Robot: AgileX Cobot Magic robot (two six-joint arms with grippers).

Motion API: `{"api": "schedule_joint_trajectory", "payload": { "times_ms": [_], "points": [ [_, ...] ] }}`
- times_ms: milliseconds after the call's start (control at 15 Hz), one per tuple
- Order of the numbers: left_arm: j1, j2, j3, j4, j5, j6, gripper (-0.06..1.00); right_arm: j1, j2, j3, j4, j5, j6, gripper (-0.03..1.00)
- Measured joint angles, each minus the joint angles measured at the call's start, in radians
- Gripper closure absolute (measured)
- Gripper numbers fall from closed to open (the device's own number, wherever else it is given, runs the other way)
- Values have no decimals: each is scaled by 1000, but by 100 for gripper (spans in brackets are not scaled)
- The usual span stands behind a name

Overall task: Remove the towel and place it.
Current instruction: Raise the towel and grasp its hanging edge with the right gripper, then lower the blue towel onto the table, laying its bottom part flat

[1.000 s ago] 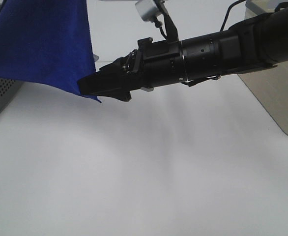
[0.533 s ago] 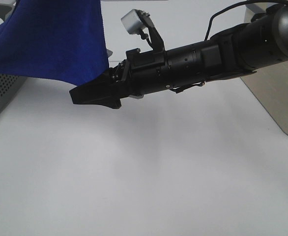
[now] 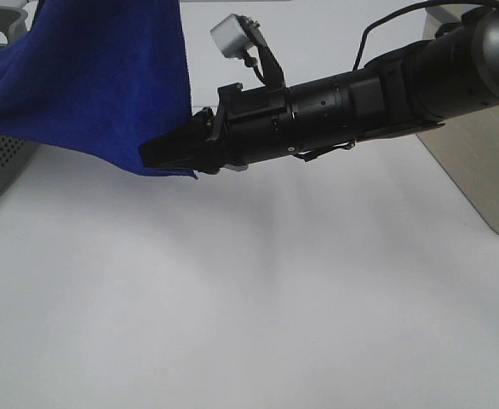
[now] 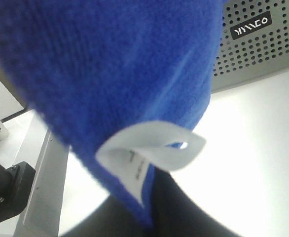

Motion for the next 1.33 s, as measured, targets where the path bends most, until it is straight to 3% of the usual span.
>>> {"api": "schedule_joint_trajectory", "payload": {
  "times_ms": [333, 533, 600, 667, 733, 867, 1067, 1133, 1333],
  "points": [
    [0, 0, 0, -10, 0, 0, 94, 0, 0, 0, 0, -11, 57, 95],
    [0, 0, 0, -34, 0, -1, 94, 0, -4, 0, 0, -22, 147, 95],
    [0, 0, 0, -37, 0, -1, 94, 0, -12, 0, 0, -29, 195, 95],
    [0, 0, 0, -56, 0, -12, 94, 0, -45, 0, -36, -72, 345, 95],
    [0, 0, 0, -60, 0, -31, 94, 0, -75, 0, -92, -103, 421, 95],
    [0, 0, 0, -63, 0, -77, 94, 0, -149, 0, -259, -164, 575, 95],
    [0, 0, 0, -63, -2, -127, 94, 0, -283, -14, -620, -199, 882, 95],
    [0, 0, 0, -63, -3, -137, 94, 0, -301, -26, -693, -193, 946, 95],
    [0, 0, 0, -46, -3, -204, 94, 0, -370, -175, -1135, -75, 1325, 95]
  ]
}}
